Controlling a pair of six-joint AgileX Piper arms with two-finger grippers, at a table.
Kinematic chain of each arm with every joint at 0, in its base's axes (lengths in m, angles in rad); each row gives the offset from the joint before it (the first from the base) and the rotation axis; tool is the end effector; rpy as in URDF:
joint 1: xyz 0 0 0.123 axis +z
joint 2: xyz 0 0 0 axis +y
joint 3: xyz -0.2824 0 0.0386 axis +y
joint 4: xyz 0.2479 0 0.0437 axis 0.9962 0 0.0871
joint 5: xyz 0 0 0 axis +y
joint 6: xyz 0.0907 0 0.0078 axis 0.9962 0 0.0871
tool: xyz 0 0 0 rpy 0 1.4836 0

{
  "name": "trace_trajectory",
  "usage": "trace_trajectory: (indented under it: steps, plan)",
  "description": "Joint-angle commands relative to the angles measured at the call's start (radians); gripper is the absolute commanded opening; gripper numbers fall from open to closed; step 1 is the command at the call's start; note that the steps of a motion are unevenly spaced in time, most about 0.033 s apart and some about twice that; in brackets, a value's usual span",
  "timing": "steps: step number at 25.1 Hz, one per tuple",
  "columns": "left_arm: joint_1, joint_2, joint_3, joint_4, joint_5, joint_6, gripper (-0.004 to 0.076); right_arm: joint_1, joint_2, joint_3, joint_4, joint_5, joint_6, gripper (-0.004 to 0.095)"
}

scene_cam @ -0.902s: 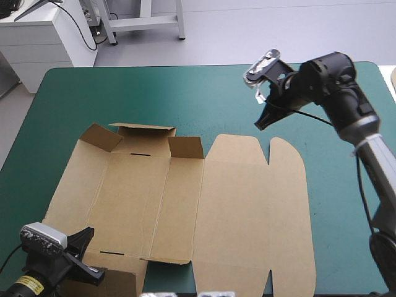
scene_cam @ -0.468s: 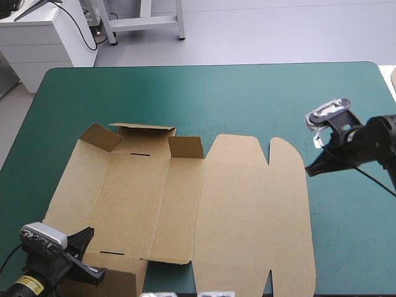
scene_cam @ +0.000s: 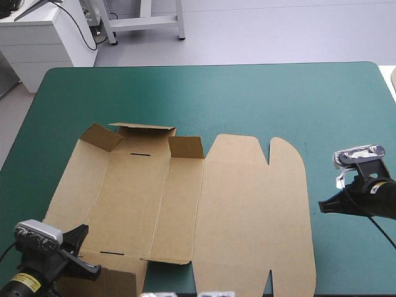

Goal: Fold the box

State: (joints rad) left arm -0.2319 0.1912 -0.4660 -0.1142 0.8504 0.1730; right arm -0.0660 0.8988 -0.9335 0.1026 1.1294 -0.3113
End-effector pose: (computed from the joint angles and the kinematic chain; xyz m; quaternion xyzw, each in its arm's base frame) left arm 0.0342 -0.0161 0.2815 0.1621 0.8403 -0.0713 0.5124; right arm 0.1493 -0.0014 0.3437 -0.1093 0.9531 -0.0023 0.2821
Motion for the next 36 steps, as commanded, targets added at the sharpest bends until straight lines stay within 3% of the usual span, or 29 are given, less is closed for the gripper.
trace_trajectory:
  steps: [1, 11, 15, 22, 26, 29, 32, 36]
  plan:
    - [0.000, 0.087, -0.081, 0.077, -0.065, -0.074, -0.0008, -0.008, -0.035, -0.019, 0.049, -0.079, 0.014, 0.0006]
    - [0.000, 0.437, -0.203, 0.233, -0.086, -0.145, -0.0008, -0.008, -0.038, -0.018, 0.160, -0.204, 0.014, 0.0006]
    - [0.000, 0.586, -0.308, 0.233, -0.121, -0.153, -0.0008, -0.008, -0.038, -0.018, 0.171, -0.197, 0.014, 0.0006]
    - [0.012, 0.861, -0.435, 0.232, -0.091, -0.138, -0.0008, -0.008, -0.027, -0.009, 0.171, -0.183, 0.017, 0.0006]
    - [0.165, 0.910, -0.532, 0.221, -0.016, -0.150, -0.0008, -0.008, -0.027, -0.009, 0.171, -0.178, 0.012, 0.0006]
    - [0.421, 0.910, -0.636, 0.152, 0.102, -0.012, -0.0008, -0.008, -0.027, -0.009, 0.171, -0.191, 0.012, 0.0006]
    - [0.596, 0.920, -0.641, -0.020, 0.051, 0.032, -0.0008, -0.008, -0.021, -0.009, 0.171, -0.191, 0.005, 0.0006]
    - [0.740, 0.959, -0.641, -0.213, 0.130, 0.193, -0.0008, -0.008, -0.019, -0.009, 0.164, -0.193, -0.008, 0.0006]
